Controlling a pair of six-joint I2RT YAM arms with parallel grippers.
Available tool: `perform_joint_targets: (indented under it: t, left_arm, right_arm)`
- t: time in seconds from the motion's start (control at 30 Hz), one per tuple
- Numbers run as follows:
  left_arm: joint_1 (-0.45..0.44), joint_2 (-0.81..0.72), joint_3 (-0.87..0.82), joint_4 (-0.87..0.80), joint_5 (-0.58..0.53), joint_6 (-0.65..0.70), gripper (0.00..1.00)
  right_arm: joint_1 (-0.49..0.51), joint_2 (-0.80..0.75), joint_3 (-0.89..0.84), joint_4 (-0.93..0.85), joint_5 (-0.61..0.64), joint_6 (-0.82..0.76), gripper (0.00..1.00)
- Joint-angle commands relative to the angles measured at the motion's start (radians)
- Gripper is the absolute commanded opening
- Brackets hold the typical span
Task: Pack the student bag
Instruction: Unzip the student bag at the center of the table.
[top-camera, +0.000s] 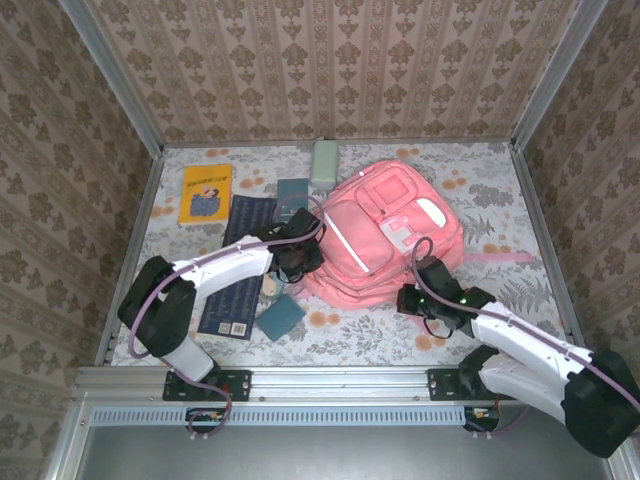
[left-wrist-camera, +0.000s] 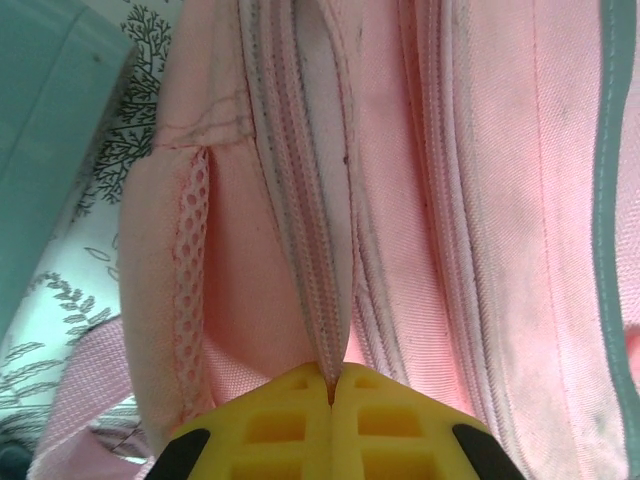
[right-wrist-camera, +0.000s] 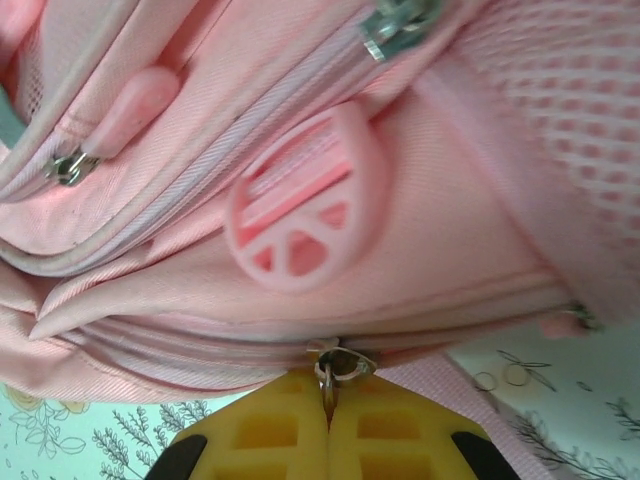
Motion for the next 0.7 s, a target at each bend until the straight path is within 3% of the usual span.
perform_joint_targets:
  t: [0.0, 0.27, 0.53, 0.6, 0.63, 0.67]
  left_arm:
    - [0.0, -0.038, -0.016, 0.142, 0.045, -0.063, 0.0]
    - [0.011, -0.028, -0.016, 0.228, 0.062, -0.093, 0.0]
    - [0.022, -0.035, -0.025, 0.225, 0.054, -0.073, 0.01]
    - [0.025, -0.051, -0.008, 0.149, 0.028, -0.037, 0.2]
    - [0.028, -0.061, 0.001, 0.099, 0.011, -0.013, 0.36]
    - [0.028, -0.07, 0.008, 0.058, -0.006, 0.005, 0.4]
  right_arm:
    - [0.047, 0.062, 0.069, 0.076, -0.034, -0.035, 0.0]
    - [0.177, 0.248, 0.24, 0.14, -0.069, -0.08, 0.0]
    - [0.19, 0.34, 0.315, 0.162, -0.063, -0.064, 0.0]
    - [0.19, 0.348, 0.325, 0.139, -0.043, -0.068, 0.0]
    - [0.19, 0.349, 0.325, 0.131, -0.034, -0.068, 0.0]
    - [0.19, 0.347, 0.322, 0.123, -0.027, -0.065, 0.0]
